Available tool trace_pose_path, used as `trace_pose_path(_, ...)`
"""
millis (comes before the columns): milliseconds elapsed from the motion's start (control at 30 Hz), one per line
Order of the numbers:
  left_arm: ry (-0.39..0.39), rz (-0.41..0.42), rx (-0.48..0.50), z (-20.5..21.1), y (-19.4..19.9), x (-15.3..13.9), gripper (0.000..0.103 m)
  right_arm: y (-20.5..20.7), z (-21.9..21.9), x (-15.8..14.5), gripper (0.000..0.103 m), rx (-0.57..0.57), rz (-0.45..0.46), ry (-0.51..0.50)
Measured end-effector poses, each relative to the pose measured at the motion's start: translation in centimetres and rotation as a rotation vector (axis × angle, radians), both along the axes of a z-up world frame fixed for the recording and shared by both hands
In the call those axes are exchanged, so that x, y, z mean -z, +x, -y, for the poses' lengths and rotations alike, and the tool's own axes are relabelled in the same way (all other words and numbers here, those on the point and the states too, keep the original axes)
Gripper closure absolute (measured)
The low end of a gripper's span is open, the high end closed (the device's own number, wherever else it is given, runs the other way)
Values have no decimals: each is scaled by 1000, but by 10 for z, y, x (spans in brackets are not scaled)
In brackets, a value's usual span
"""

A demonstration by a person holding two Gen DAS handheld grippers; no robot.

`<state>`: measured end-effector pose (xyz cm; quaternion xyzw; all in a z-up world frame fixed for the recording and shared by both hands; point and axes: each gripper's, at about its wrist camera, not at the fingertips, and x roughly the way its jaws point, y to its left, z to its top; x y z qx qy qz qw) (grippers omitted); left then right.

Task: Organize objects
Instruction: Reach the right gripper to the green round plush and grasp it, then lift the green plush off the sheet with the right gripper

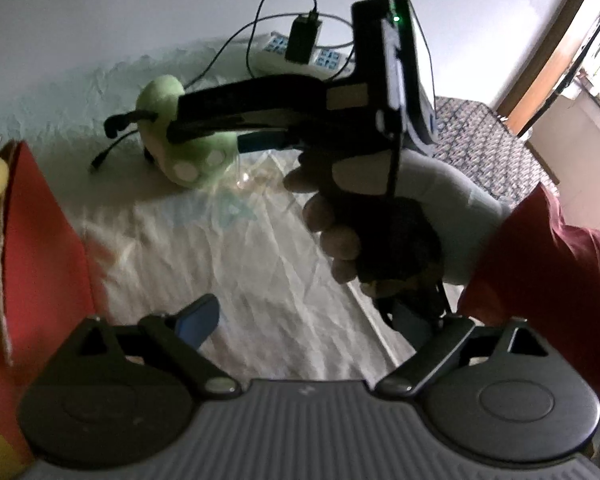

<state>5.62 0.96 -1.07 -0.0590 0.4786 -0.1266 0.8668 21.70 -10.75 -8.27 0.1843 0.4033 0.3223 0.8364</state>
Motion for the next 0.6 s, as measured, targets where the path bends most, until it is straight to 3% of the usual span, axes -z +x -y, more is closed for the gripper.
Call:
trace_pose_path(133, -11, -15, 1, -2, 2, 4, 8, 2, 11, 4, 35, 18, -23, 67)
trace_pose_path(267, -51, -3, 41, -2, 0, 2, 1, -8, 33, 8, 36, 43, -109, 180)
trace_pose_path(600, -131, 45, 276, 26, -51, -14, 3, -72, 92, 16, 36, 106, -300, 371)
